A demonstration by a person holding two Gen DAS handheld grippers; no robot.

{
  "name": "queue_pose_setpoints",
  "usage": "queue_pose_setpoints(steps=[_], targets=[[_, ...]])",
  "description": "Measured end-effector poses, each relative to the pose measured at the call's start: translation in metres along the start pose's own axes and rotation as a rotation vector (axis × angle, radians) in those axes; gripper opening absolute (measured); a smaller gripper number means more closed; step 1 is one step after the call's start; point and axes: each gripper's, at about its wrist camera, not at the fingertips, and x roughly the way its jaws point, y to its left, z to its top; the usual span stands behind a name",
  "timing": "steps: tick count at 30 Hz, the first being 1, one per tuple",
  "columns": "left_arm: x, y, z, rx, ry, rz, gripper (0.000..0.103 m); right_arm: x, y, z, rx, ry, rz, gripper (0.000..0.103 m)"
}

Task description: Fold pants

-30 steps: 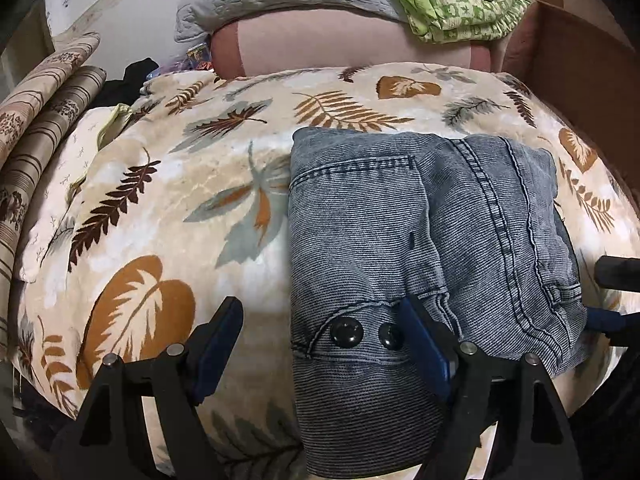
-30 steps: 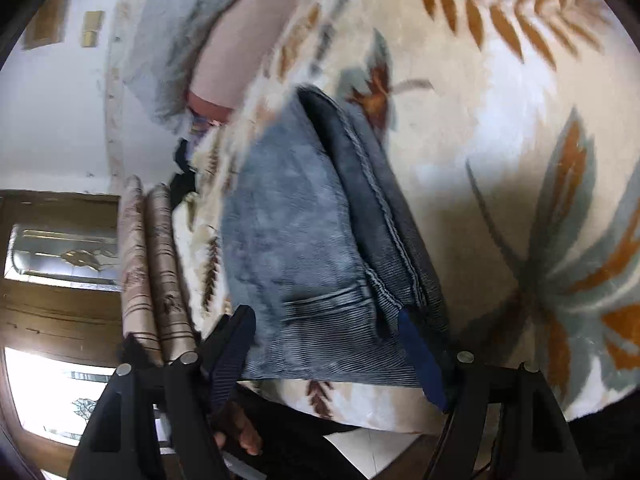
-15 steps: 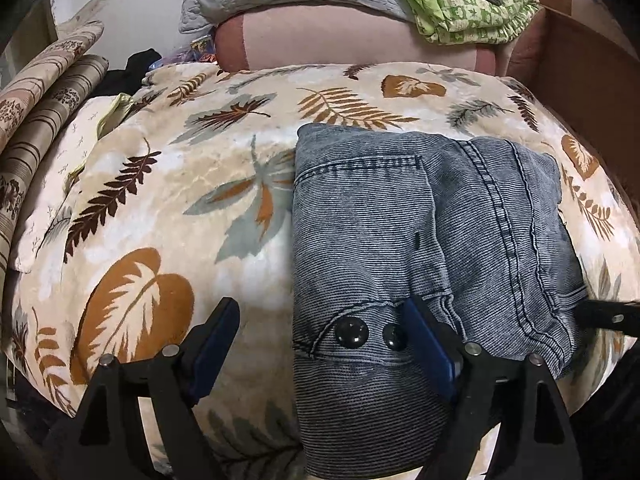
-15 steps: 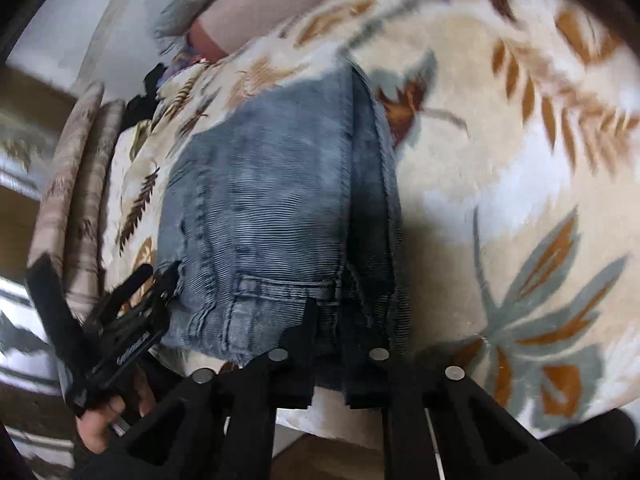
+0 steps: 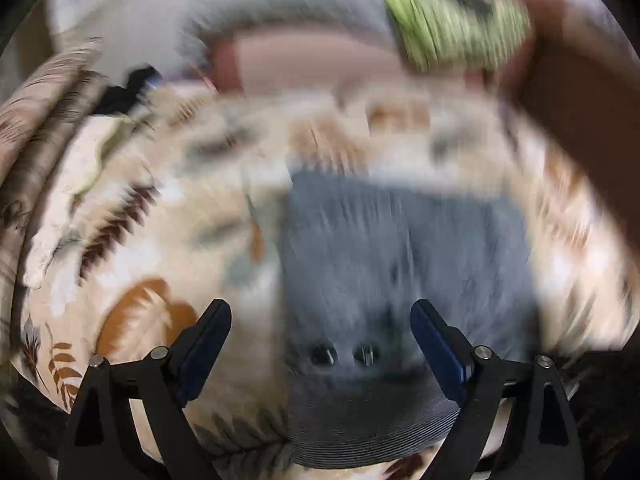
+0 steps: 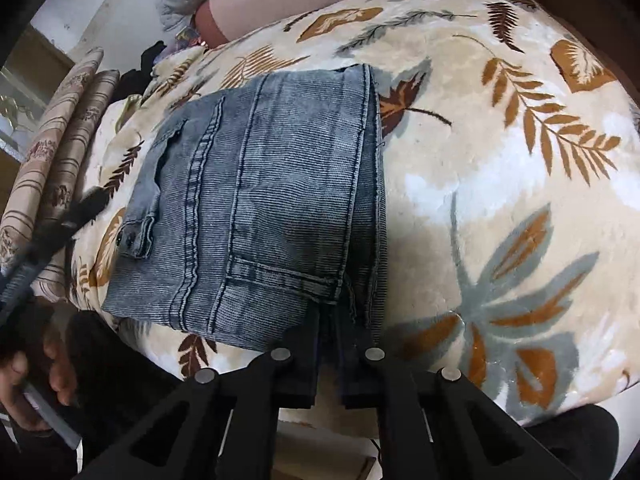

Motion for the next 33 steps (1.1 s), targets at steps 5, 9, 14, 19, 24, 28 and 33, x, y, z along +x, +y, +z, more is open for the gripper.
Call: queue_pose_setpoints(steps=[5,9,14,19,24,28,33], targets=[[0.006,-0.008,-0.008,0.049,-0.042,0.05,0.095,-0.012,-0.011,0.008,0.024,0.053,0.052,0.01],[0.008,-0.009,-0.01,0.045,-0.044,0.048,0.095,-0.053,-0.004,0.043,0.032,-0.07,0.072,0.012],[0.007,-0.01,-0.011,0.045,-0.044,0.05,0.095,-0.061,0.028,0.101,0.023,-0.156,0.259,0.02],[0.01,-0.004,-0.008,0.028,-0.03,0.028,0.095,0.02,0.013,0.121,0.101,-0.046,0.276,0.044],[0.01,-0.002,-0.008,0.016,-0.023,0.012,0.096,0.053,-0.015,0.103,0.183,0.019,0.281,0.01],[0.009,-0.003,-0.009,0.017,-0.025,0.012,0.096,0.044,-0.013,0.098,0.211,0.016,0.275,0.011],[0.01,-0.001,-0.008,0.005,-0.022,0.004,0.096,0.01,0.014,0.082,0.128,-0.04,0.241,0.017]])
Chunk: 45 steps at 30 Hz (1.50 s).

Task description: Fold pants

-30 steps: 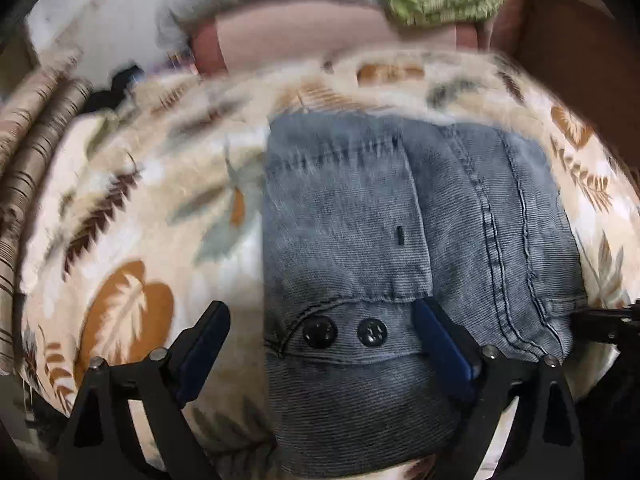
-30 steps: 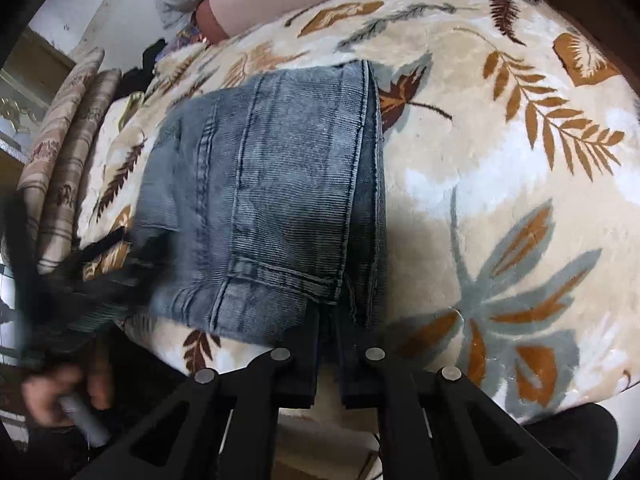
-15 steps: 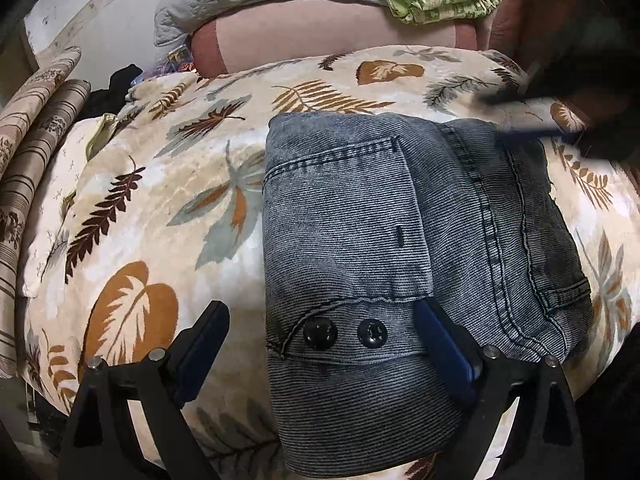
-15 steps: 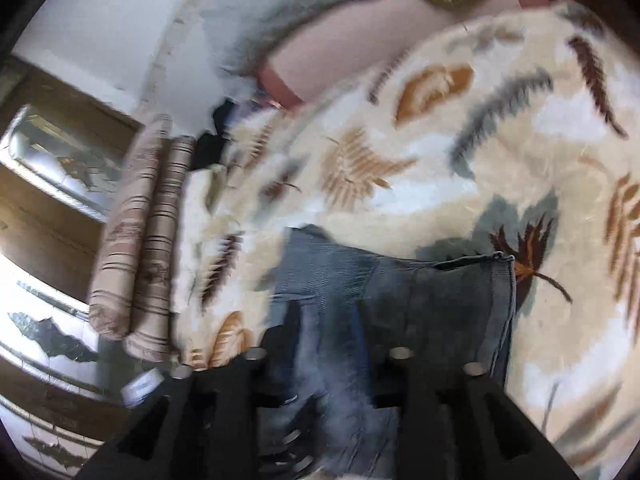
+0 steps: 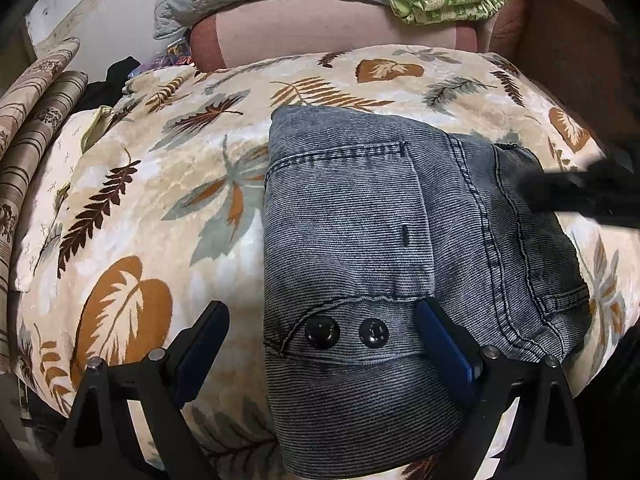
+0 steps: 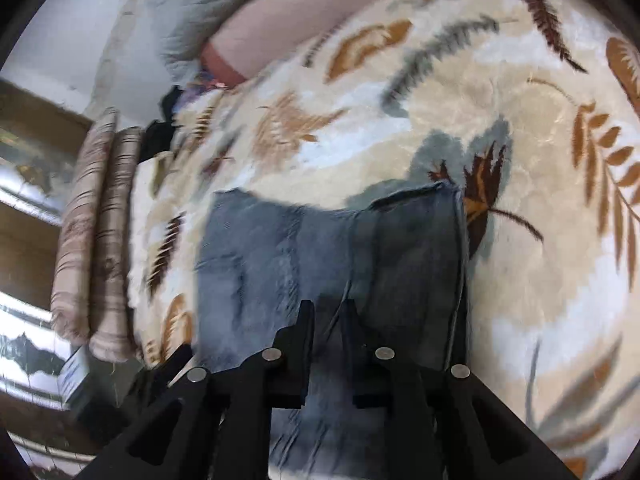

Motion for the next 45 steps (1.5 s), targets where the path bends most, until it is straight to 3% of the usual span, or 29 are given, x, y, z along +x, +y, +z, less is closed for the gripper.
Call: queue_pose_setpoints(steps=[2,3,4,5,6,9,11,13,16,17,19,20,23,25,29,32,34,36,40,42,45], targets=[[0.0,0.0,0.0,0.001,-0.002,0.0,0.096,-0.008,0.004,-0.018,-0.024,-0.004,0.011,0.022],[0.0,0.0,0.0,0.002,-0.003,-0.002,0.096,-0.005,0.002,-0.03,-0.037,0.007,-0.015,0.033],[0.001,0.001,0.0,0.0,0.001,-0.009,0.096,0.004,-0.005,-0.041,-0.041,0.038,-0.066,0.034],[0.001,0.002,0.0,-0.007,0.007,-0.016,0.096,0.015,-0.013,-0.049,-0.045,0.071,-0.084,0.034],[0.0,0.004,0.001,-0.015,0.01,-0.026,0.096,0.014,-0.019,-0.056,-0.056,0.024,-0.052,0.032],[-0.011,0.017,0.005,-0.084,0.031,-0.099,0.095,0.006,-0.021,-0.056,-0.03,0.021,-0.035,0.031],[-0.026,0.028,0.006,-0.136,-0.023,-0.112,0.095,0.006,-0.016,-0.058,-0.079,0.027,-0.062,0.031],[-0.034,0.034,0.004,-0.158,-0.065,-0.101,0.095,0.006,-0.015,-0.06,-0.094,0.02,-0.063,0.031],[0.004,0.017,-0.009,-0.036,0.067,-0.014,0.096,0.004,-0.018,-0.061,-0.078,0.022,-0.043,0.031],[0.003,0.018,-0.011,-0.044,0.024,-0.013,0.098,0.004,-0.017,-0.059,-0.083,0.038,-0.048,0.032],[0.003,0.022,-0.011,-0.076,0.036,-0.024,0.098,0.004,-0.016,-0.054,-0.091,0.077,-0.059,0.033],[0.004,0.023,-0.01,-0.078,0.042,-0.029,0.098,-0.002,-0.013,-0.051,-0.086,0.086,-0.072,0.037],[0.004,0.021,-0.011,-0.061,0.028,-0.027,0.098,-0.023,-0.008,-0.038,-0.079,-0.006,-0.076,0.069],[0.002,0.02,-0.013,-0.066,0.023,-0.024,0.098,-0.036,-0.011,-0.025,-0.036,-0.077,-0.042,0.07],[0.001,0.018,-0.016,-0.063,0.022,-0.025,0.098,-0.035,-0.016,0.007,0.022,-0.122,0.037,0.07],[0.002,0.02,-0.012,-0.057,0.021,-0.027,0.098,-0.018,-0.029,0.032,0.064,-0.15,-0.144,0.07],[0.002,0.022,-0.012,-0.059,0.02,-0.036,0.098,-0.004,-0.049,0.038,0.154,-0.109,-0.125,0.07],[0.002,0.03,-0.012,-0.098,0.027,-0.085,0.098,0.001,-0.059,0.034,0.208,-0.082,-0.086,0.07],[-0.01,0.056,-0.011,-0.197,0.017,-0.207,0.097,-0.007,-0.058,0.011,0.168,-0.038,-0.043,0.07],[-0.014,0.07,-0.013,-0.238,-0.011,-0.183,0.097,-0.01,-0.066,-0.01,0.162,0.01,-0.018,0.07],[0.003,0.08,-0.014,-0.294,0.054,-0.215,0.097,-0.005,-0.071,-0.027,0.157,0.062,0.041,0.07]])
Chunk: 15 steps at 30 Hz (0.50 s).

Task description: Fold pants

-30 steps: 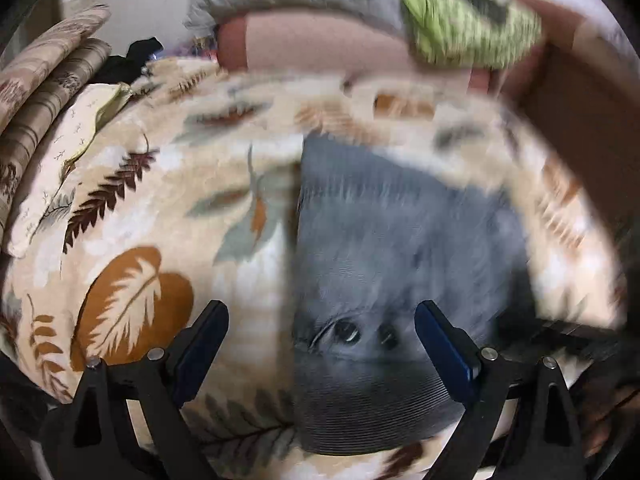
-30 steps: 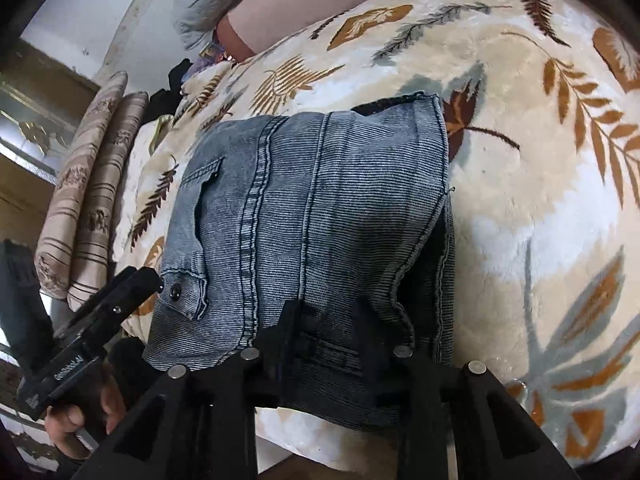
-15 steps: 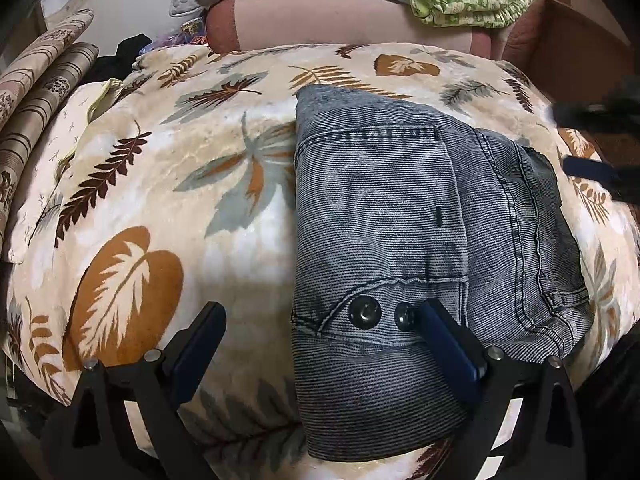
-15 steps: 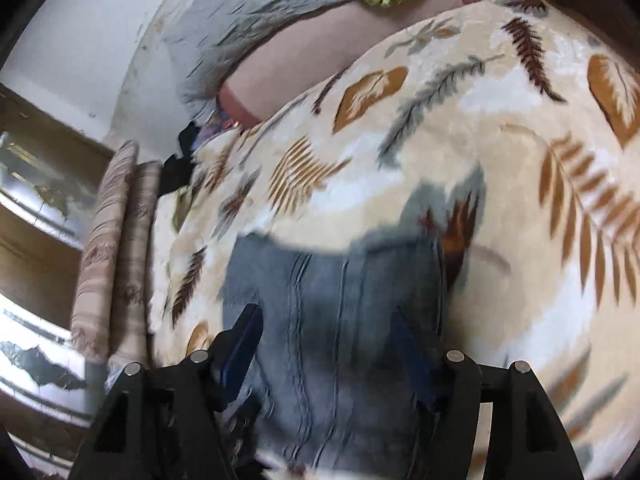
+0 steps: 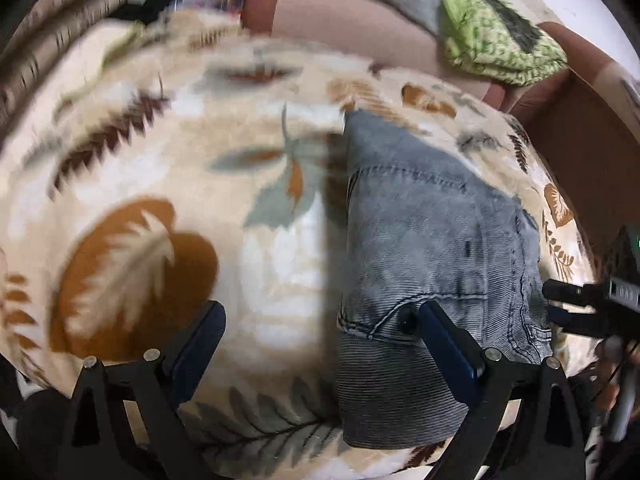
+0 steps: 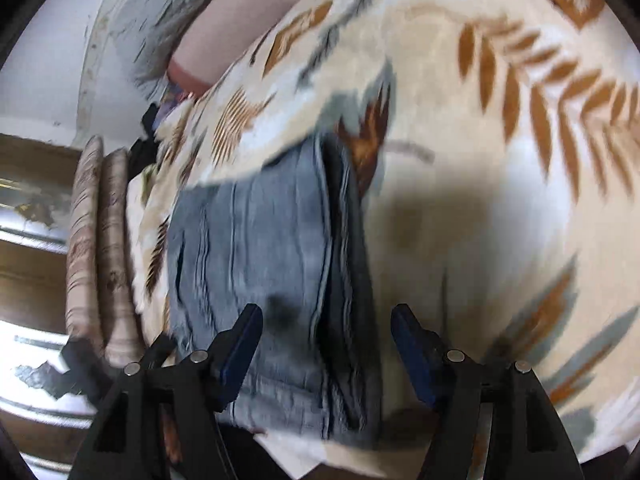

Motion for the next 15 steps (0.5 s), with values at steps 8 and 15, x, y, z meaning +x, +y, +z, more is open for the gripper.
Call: queue_pose_setpoints(steps=[8,15], targets=[[-0.009,-0.001,0.0,-0.038,-0.025,-0.014,0.097,0.021,0.01,0.007,-0.069,0.039,0.002,0.066],[0.013,-0.017,-0.011,0.053,0.033,0.087,0.098,0.015,0.042,0.01,-0.221,-0.004,-0.146,0.02]])
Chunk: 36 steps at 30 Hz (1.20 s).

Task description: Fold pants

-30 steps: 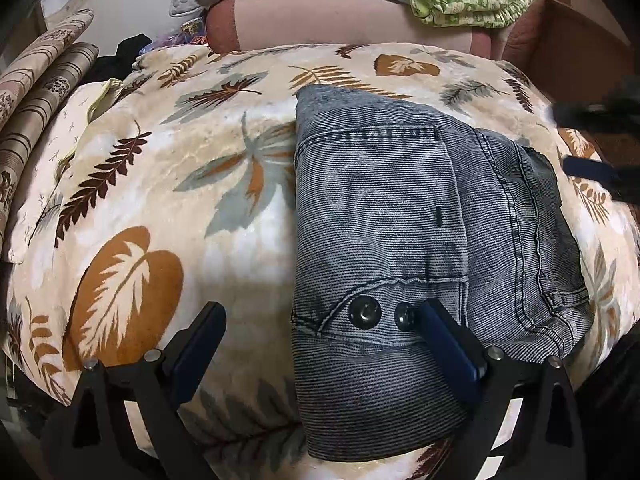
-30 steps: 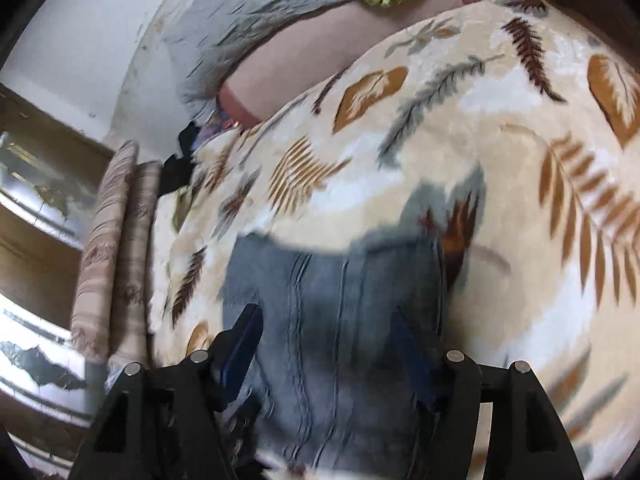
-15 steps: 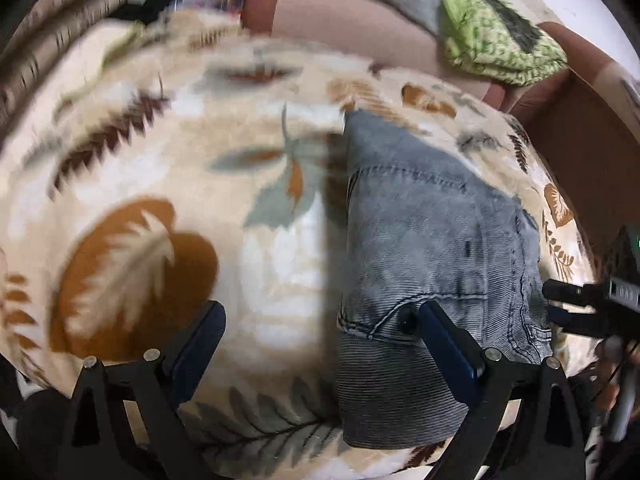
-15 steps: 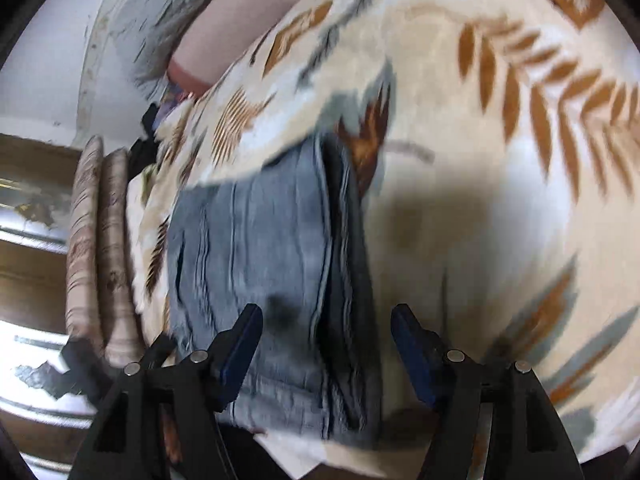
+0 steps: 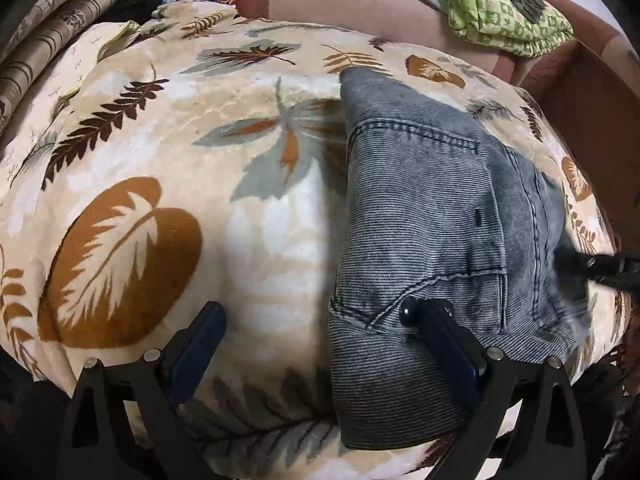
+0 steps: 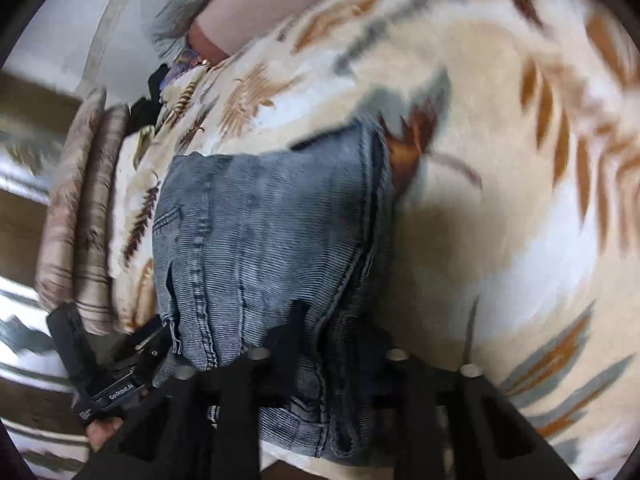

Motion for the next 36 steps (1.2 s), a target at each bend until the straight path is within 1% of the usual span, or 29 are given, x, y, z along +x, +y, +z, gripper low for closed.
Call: queue_pose_setpoints(steps=[3,5,7,8,9,11,13,14,15,16,17,18,19,20,21,22,23,24,25,26,27,28,29,30,31,32,33,35,36], targets=[[0.0,0.001,0.001,-0.005,0.009,-0.003,0.098,-0.021,0.034,0.007,-0.146,-0.072,-0.103,0.019],[-0.001,-0.004,0.001,-0.004,0.0,0.007,0.098,-0.017,0.041,0.01,-0.176,-0.079,-0.144,0.02],[-0.008,-0.009,0.002,0.017,-0.017,-0.004,0.097,0.01,0.026,0.009,-0.177,-0.003,-0.205,0.026],[-0.014,-0.01,0.003,0.021,-0.027,-0.01,0.097,0.021,0.013,0.005,-0.147,0.029,-0.199,0.032],[-0.022,-0.009,0.003,0.025,-0.044,-0.019,0.097,0.012,0.0,0.002,-0.07,-0.018,-0.139,0.043],[-0.043,-0.009,0.007,0.017,-0.125,-0.02,0.097,-0.003,-0.006,0.002,-0.024,-0.038,-0.133,0.058],[-0.05,-0.012,0.007,0.042,-0.157,0.0,0.097,-0.028,-0.002,0.001,-0.024,-0.12,-0.154,0.058],[-0.045,-0.017,0.006,0.078,-0.145,0.027,0.097,-0.039,0.001,0.0,-0.019,-0.143,-0.126,0.058],[-0.036,-0.022,0.004,0.106,-0.114,0.052,0.097,-0.05,0.005,-0.003,-0.004,-0.161,-0.05,0.058],[-0.021,-0.028,-0.001,0.144,-0.052,0.08,0.097,-0.056,0.009,-0.007,0.012,-0.164,0.034,0.06],[-0.009,-0.032,-0.008,0.174,-0.034,0.111,0.097,-0.055,0.013,-0.011,0.022,-0.152,0.104,0.065],[-0.011,-0.032,-0.009,0.173,-0.065,0.112,0.097,-0.047,0.017,-0.018,0.033,-0.108,0.204,0.068],[-0.016,-0.029,-0.008,0.157,-0.069,0.105,0.096,-0.034,0.017,-0.025,0.042,-0.051,0.27,0.068],[-0.022,-0.027,-0.004,0.137,-0.068,0.078,0.096,-0.015,0.015,-0.032,0.054,0.021,0.295,0.068],[-0.03,-0.024,-0.002,0.118,-0.079,0.043,0.096,0.008,0.006,-0.038,0.073,0.089,0.236,0.061],[-0.039,-0.023,-0.001,0.107,-0.114,0.025,0.096,0.013,-0.001,-0.041,0.09,0.084,0.233,0.061],[-0.047,-0.022,-0.001,0.105,-0.153,0.031,0.096,0.007,-0.005,-0.04,0.107,0.068,0.25,0.061],[-0.047,-0.024,-0.001,0.108,-0.169,0.043,0.096,-0.003,-0.001,-0.033,0.099,0.07,0.227,0.061],[-0.038,-0.028,-0.003,0.123,-0.145,0.06,0.096,-0.012,0.004,-0.028,0.068,0.046,0.185,0.061],[-0.024,-0.03,-0.005,0.142,-0.08,0.062,0.096,-0.025,0.016,-0.016,0.007,0.004,0.123,0.062],[-0.014,-0.031,-0.009,0.143,-0.038,0.067,0.096,-0.035,0.025,-0.008,-0.021,-0.011,0.122,0.062],[-0.011,-0.027,-0.013,0.111,-0.064,0.056,0.096,-0.042,0.035,0.003,-0.044,-0.021,0.136,0.064],[-0.011,-0.023,-0.014,0.08,-0.069,0.038,0.096,-0.046,0.048,0.016,-0.077,-0.028,0.138,0.071],[-0.009,-0.02,-0.014,0.063,-0.06,0.024,0.096,-0.048,0.071,0.032,-0.142,-0.026,0.104,0.081],[-0.008,-0.018,-0.013,0.053,-0.051,0.009,0.097,-0.043,0.088,0.044,-0.206,-0.016,0.067,0.083],[-0.006,-0.016,-0.013,0.047,-0.045,-0.007,0.097,-0.033,0.114,0.063,-0.287,0.001,0.016,0.084],[-0.003,-0.014,-0.014,0.035,-0.041,-0.019,0.098,-0.023,0.128,0.074,-0.325,0.022,-0.005,0.085],[-0.002,-0.011,-0.016,0.012,-0.043,-0.038,0.098,0.017,0.167,0.1,-0.413,0.132,-0.027,0.086],[-0.003,-0.015,-0.016,0.01,-0.051,-0.036,0.098,0.041,0.186,0.113,-0.451,0.192,-0.07,0.086]])
